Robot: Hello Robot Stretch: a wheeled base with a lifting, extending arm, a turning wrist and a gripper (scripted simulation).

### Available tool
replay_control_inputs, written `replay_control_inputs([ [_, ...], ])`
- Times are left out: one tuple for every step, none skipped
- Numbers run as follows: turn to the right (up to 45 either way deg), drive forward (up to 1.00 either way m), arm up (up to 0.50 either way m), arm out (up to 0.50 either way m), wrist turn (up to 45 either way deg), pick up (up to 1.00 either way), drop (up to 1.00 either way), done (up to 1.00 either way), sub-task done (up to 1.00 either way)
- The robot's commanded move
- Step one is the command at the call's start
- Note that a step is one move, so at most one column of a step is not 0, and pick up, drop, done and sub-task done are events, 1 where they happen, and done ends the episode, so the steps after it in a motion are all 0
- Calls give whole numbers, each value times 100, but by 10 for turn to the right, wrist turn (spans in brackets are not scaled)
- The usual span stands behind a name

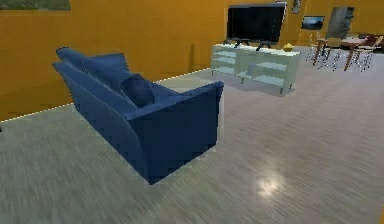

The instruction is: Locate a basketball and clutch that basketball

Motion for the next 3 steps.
replay_control_inputs([
  [0, 50, 0, 0, 0, 0, 0, 0, 0],
  [360, 0, 0, 0, 0, 0, 0, 0, 0],
  [0, 100, 0, 0, 0, 0, 0, 0, 0],
])
